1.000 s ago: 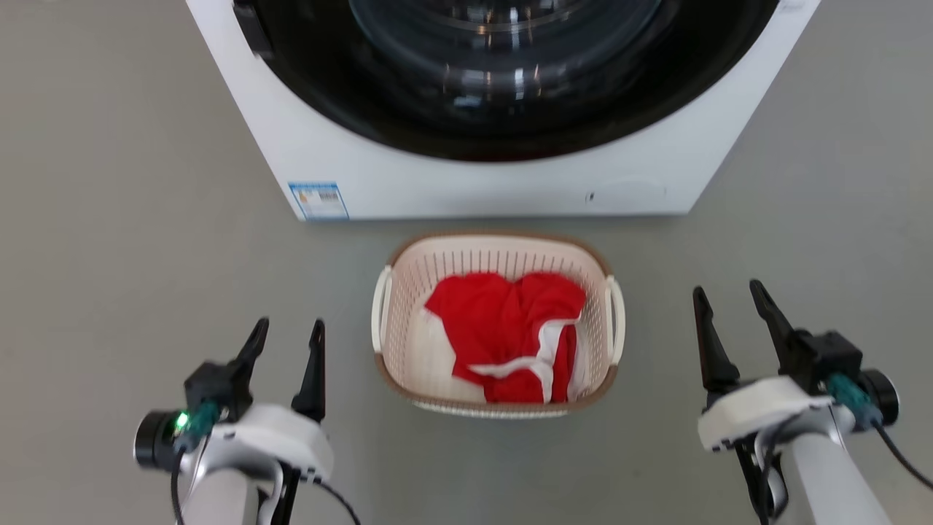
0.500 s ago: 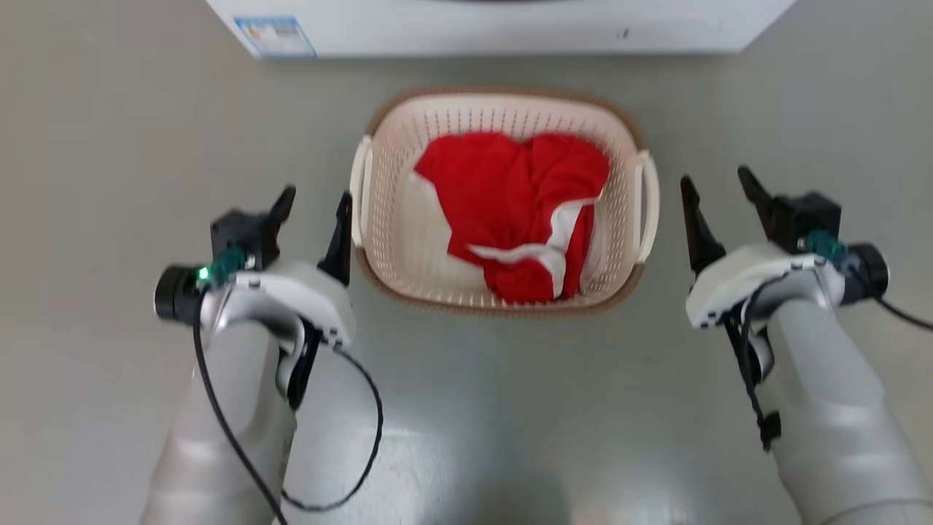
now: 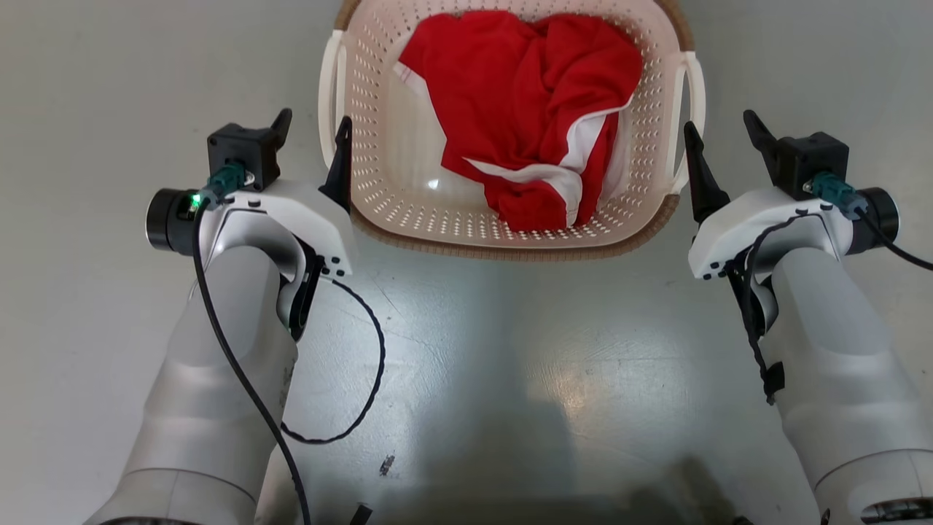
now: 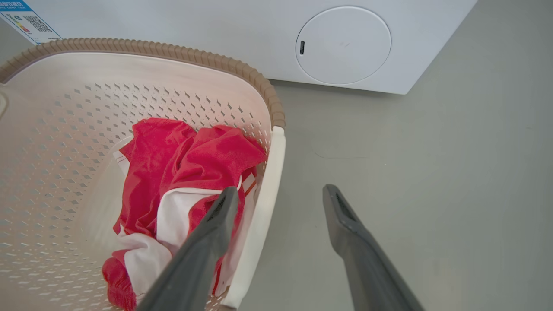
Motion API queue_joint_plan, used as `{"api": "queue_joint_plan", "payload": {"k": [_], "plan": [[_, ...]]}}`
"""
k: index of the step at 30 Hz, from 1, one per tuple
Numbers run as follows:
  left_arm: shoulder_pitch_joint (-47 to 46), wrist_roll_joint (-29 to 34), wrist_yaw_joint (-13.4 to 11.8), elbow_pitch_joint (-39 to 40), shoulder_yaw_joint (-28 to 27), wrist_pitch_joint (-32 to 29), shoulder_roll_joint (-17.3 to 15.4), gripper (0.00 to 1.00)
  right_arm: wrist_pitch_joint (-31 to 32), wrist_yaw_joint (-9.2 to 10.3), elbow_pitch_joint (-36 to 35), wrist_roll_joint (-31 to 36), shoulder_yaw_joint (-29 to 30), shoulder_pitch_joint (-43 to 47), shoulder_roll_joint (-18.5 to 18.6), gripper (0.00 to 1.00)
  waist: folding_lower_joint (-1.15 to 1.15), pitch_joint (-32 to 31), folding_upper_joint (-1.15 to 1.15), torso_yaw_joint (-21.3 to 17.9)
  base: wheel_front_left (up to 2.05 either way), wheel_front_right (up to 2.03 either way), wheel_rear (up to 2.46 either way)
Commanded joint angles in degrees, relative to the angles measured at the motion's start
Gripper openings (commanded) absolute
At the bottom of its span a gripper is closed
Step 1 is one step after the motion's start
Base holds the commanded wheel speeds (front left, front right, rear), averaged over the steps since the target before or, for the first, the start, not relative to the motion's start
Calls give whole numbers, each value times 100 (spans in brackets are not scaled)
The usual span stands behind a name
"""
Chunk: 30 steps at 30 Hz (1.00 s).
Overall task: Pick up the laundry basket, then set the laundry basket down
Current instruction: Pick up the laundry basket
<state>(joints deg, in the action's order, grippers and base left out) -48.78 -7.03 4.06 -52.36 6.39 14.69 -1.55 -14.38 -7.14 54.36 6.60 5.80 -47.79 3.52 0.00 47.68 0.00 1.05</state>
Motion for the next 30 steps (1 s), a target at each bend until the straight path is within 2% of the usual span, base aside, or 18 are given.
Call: {"api": "queue_joint_plan", "payload": {"k": [1, 19, 30], "plan": [[8, -3, -34, 37, -118, 30, -132, 100, -62, -35, -35, 14, -93, 38, -64, 100, 0, 91, 0, -14, 0, 0, 0], [-472, 133, -65, -179, -155, 30, -145, 100, -62, -35, 76, -142, -322, -203, -64, 100, 0, 570, 0, -57, 0, 0, 0], [-945, 233, -93, -745, -22, 30, -143, 100, -62, -35, 771, -522, -557, -740, -64, 100, 0, 719, 0, -46, 0, 0, 0]]}}
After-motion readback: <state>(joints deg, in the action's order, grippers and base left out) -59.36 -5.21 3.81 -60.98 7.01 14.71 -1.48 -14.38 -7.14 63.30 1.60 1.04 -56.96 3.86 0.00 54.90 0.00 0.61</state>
